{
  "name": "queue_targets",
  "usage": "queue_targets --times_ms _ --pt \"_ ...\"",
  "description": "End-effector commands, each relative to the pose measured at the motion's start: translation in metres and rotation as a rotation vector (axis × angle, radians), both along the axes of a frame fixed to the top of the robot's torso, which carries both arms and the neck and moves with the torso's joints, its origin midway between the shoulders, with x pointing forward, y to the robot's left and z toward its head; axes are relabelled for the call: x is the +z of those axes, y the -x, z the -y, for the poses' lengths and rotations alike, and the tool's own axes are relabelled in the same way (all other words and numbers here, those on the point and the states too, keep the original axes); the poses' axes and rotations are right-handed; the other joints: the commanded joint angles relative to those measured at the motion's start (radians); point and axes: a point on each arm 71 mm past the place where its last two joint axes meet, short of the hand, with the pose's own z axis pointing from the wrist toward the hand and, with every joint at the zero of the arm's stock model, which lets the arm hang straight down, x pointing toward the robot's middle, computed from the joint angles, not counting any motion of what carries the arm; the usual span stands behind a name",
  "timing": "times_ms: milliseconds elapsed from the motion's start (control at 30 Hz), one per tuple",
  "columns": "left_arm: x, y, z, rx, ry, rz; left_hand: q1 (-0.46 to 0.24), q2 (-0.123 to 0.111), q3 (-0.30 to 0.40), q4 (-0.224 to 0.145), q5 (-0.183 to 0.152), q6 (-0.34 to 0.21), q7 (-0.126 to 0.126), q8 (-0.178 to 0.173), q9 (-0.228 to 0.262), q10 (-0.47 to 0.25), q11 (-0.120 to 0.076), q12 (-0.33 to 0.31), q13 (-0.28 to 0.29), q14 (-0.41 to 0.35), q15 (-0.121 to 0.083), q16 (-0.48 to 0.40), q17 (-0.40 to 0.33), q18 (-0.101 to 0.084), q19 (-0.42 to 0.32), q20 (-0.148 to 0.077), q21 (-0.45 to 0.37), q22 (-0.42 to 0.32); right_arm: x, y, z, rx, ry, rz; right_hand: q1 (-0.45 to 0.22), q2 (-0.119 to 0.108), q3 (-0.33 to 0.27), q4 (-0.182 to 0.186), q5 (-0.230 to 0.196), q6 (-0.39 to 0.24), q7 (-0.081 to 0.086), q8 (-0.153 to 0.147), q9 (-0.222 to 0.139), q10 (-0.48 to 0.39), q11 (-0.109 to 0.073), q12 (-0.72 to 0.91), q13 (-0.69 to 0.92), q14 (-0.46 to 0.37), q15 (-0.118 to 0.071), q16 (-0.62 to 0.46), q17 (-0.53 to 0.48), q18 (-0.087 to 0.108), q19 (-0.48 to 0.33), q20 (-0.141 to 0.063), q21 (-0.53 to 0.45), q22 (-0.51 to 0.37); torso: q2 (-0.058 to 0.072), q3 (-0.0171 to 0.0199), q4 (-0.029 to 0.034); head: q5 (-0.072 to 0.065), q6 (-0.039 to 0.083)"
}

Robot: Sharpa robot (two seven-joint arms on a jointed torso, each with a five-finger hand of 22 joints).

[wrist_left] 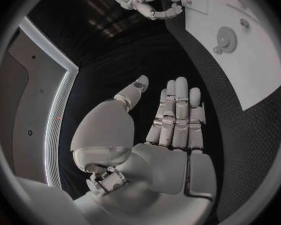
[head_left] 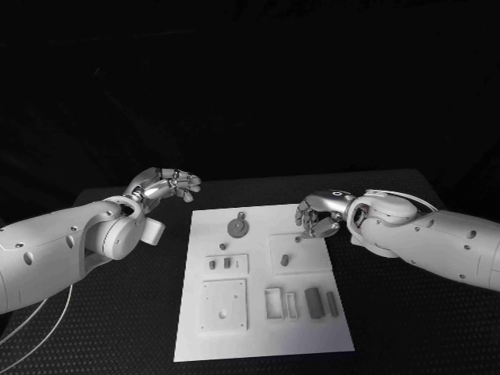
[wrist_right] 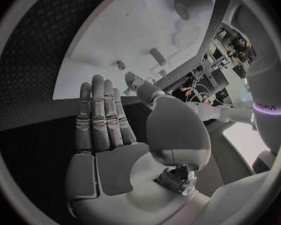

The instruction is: Assemble the parts on the task board

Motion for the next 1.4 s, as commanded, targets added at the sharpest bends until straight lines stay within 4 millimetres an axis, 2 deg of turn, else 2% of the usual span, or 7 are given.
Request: queue_targets --times_ms 33,233,400,567,733,1000,1400 --pt "0.002 0.0 0.003 -0.004 0.07 0.002 0.002 0.008 0.0 -0.005 0.001 -0.006 0.001 0.005 -0.002 -0.001 -0.002 -0.001 -0.002 0.006 0.002 -0.007 0.0 0.0 -0.002 -0.014 -0.007 -0.001 -0.003 0.002 -0.004 0.018 0.112 0.065 0.0 -0.015 0.013 0.0 -0.007 0.004 0.0 -0.004 0.001 0.002 0.007 -0.008 0.003 0.008 -0.001 -0.002 0.011 0.013 0.009 0.001 0.007 0.004 0.001 0.0001 0.0006 0.008 -0.005" --pt "0.002 -0.001 0.003 0.001 0.077 -0.003 0.001 0.008 -0.001 -0.006 0.001 -0.007 0.002 0.007 -0.003 -0.001 -0.002 -0.001 -0.002 0.008 0.002 -0.009 0.001 0.0 -0.001 -0.013 -0.008 -0.001 -0.012 0.008 -0.01 0.043 0.149 0.07 -0.007 -0.024 0.037 0.0 -0.017 0.009 -0.004 -0.006 0.002 0.003 0.009 -0.022 0.007 0.016 -0.003 -0.011 0.031 0.013 0.014 -0.002 0.011 0.012 0.001 -0.0025 0.0025 0.018 -0.015" --pt "0.001 -0.002 0.002 0.005 0.075 -0.003 0.0 0.008 -0.002 -0.007 0.001 -0.009 0.002 0.008 -0.004 -0.001 -0.002 -0.001 -0.002 0.009 0.002 -0.011 0.001 0.0 -0.001 -0.013 -0.009 -0.001 -0.014 0.009 -0.014 0.049 0.15 0.071 -0.009 -0.027 0.047 0.001 -0.023 0.011 -0.004 -0.007 0.002 0.003 0.01 -0.028 0.009 0.017 -0.003 -0.016 0.038 0.013 0.014 -0.002 0.012 0.014 0.001 -0.0019 0.0011 0.03 -0.023" --pt "0.001 -0.002 0.002 0.009 0.076 -0.003 -0.001 0.008 -0.003 -0.007 0.001 -0.01 0.003 0.008 -0.004 -0.002 -0.001 -0.001 -0.002 0.01 0.002 -0.013 0.002 0.0 0.0 -0.013 -0.009 -0.001 -0.018 0.011 -0.017 0.056 0.155 0.071 -0.012 -0.027 0.057 0.001 -0.029 0.014 -0.005 -0.007 0.002 0.004 0.01 -0.033 0.01 0.019 -0.004 -0.021 0.045 0.013 0.015 -0.002 0.012 0.017 0.001 -0.0038 0.0012 0.034 -0.028" --pt "0.001 -0.002 0.001 0.015 0.081 -0.006 -0.003 0.008 -0.004 -0.007 0.001 -0.013 0.004 0.009 -0.006 -0.003 -0.001 -0.002 -0.003 0.011 0.002 -0.015 0.003 0.0 0.001 -0.012 -0.01 -0.001 -0.02 0.01 -0.02 0.06 0.16 0.069 -0.013 -0.027 0.087 0.002 -0.055 0.019 -0.006 -0.009 0.002 0.009 0.01 -0.042 0.014 0.024 -0.004 -0.032 0.06 0.013 0.017 -0.002 0.012 0.021 0.001 -0.0023 0.0004 0.038 -0.029" --pt "0.001 -0.003 0.002 0.018 0.079 -0.008 -0.004 0.008 -0.004 -0.008 0.001 -0.015 0.004 0.009 -0.007 -0.005 0.0 -0.002 -0.004 0.013 0.002 -0.017 0.004 0.001 0.002 -0.012 -0.011 -0.001 -0.028 0.012 -0.022 0.068 0.185 0.047 -0.021 -0.015 0.154 0.004 -0.1 0.037 -0.011 -0.007 0.005 0.018 0.01 -0.058 0.022 0.032 -0.004 -0.055 0.088 0.013 0.018 -0.001 0.01 0.029 0.001 -0.0025 0.0011 0.039 -0.037" --pt "0.0 -0.003 0.001 0.02 0.077 -0.013 -0.004 0.008 -0.005 -0.008 0.001 -0.019 0.006 0.01 -0.009 -0.007 0.001 -0.003 -0.004 0.016 0.001 -0.019 0.006 0.002 0.005 -0.013 -0.011 0.0 -0.035 0.015 -0.028 0.089 0.216 0.036 -0.026 -0.004 0.2 0.006 -0.107 0.064 -0.019 0.005 0.012 0.032 0.005 -0.061 0.031 0.041 -0.007 -0.064 0.11 0.013 0.025 -0.004 0.014 0.038 0.001 -0.0016 0.0004 0.041 -0.045"
